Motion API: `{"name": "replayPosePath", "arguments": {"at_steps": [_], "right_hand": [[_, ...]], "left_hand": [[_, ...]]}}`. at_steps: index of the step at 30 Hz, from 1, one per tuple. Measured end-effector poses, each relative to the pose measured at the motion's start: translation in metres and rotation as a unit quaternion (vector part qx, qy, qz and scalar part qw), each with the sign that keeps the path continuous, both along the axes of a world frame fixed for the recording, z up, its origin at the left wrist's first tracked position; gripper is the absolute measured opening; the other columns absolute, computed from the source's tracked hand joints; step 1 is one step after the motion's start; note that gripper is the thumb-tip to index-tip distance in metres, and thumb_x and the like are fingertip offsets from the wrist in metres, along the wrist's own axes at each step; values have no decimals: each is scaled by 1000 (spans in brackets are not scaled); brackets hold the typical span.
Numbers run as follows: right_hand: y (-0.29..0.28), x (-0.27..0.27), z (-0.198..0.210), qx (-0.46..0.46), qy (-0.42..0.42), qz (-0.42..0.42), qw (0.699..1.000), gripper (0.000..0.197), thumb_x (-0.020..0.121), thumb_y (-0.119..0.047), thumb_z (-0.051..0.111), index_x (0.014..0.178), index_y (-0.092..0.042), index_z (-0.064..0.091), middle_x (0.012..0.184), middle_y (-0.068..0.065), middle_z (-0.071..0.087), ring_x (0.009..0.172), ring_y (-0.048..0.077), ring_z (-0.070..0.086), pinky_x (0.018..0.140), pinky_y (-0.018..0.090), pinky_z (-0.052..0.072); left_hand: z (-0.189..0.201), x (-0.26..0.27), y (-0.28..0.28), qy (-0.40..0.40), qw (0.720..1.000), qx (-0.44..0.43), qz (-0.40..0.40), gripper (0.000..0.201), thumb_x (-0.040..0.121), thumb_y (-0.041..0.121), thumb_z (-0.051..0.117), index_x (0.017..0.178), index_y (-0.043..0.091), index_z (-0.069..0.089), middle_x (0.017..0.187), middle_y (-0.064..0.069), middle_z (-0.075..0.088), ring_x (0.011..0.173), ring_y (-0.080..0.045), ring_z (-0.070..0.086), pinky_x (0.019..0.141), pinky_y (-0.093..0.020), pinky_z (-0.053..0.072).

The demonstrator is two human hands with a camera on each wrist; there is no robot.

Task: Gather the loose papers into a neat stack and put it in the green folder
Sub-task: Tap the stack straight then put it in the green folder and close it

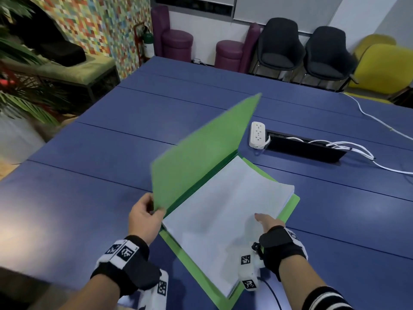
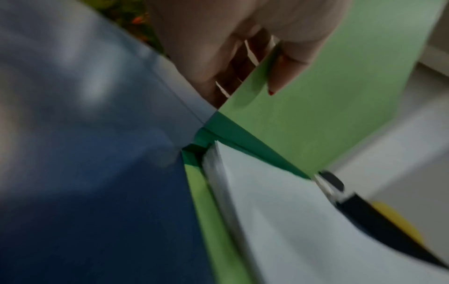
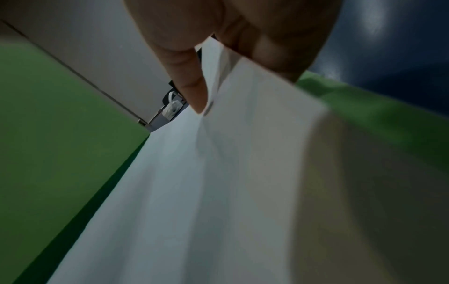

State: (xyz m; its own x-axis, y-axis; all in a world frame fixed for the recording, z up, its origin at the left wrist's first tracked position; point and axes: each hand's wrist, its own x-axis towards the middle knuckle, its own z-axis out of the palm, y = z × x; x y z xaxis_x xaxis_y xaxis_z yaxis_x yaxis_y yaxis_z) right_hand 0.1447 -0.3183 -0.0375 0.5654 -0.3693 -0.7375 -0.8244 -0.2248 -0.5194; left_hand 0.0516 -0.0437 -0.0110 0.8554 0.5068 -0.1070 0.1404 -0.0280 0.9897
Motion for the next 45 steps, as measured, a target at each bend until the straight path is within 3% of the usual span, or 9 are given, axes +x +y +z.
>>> {"name": "replayPosePath", "arguments": {"at_steps": [2,5,10,15,19,21,24,35,45], "right_hand": [[-2,-1,-1,-4,-13,-19,1000,69,82,-33,65,134,4,39,138,20,47,122,33,49,95,35,38],[1,-6,6,-19,-51,-44,998,62,88,-40,53,125,9,47,122,25,54,110,37,53,88,36,39],[-12,-23,6,-13,-88,-95,992,61,99,-38,24,131,10,40,139,29,41,127,40,41,106,42,31],[-33,-57,0,107,-78,-145,981,73,89,-59,30,134,-2,41,137,13,46,122,35,46,96,45,39],[-39,-80,8,137,-52,-93,985,41,91,-28,52,121,-1,47,135,24,45,116,40,49,99,47,41],[-34,-88,10,150,-56,-73,984,45,91,-21,54,127,3,44,131,24,48,116,41,49,103,47,39],[-26,-90,9,150,-71,-40,985,51,90,-17,56,134,2,40,134,20,46,108,33,50,99,41,40],[-2,-35,15,79,-128,58,987,54,81,-17,66,130,-3,47,137,17,49,126,30,45,110,43,35],[27,-4,14,58,-144,211,965,46,85,-7,58,131,-3,48,142,14,45,131,27,42,108,33,32]], "left_hand": [[-3,-8,-4,-16,998,22,-64,39,72,-17,60,68,22,59,62,11,66,62,2,59,64,-10,47],[-15,-15,-6,-33,982,125,-139,47,56,-3,61,80,37,65,90,14,66,83,-1,62,77,-9,47],[-34,-23,-5,19,889,329,-317,76,52,27,67,106,71,38,119,16,48,112,-10,45,99,-25,35],[-26,-23,-9,130,768,422,-464,87,43,70,54,126,48,44,133,21,29,125,-5,22,111,-37,24],[-25,-11,-9,146,818,419,-366,82,58,69,52,133,37,42,145,0,36,134,-23,29,111,-43,28],[-23,-7,-7,213,811,438,-324,85,69,55,62,142,35,25,148,-6,28,134,-30,27,110,-42,29],[-23,-5,-6,265,786,445,-338,87,75,46,66,145,34,16,144,-7,30,130,-29,31,107,-39,33],[-21,-22,-9,296,770,446,-348,114,61,41,78,146,36,2,143,-6,23,131,-26,27,103,-33,37],[-30,-19,2,273,813,450,-248,93,76,43,68,147,34,8,148,-8,23,130,-29,29,103,-38,39]]}}
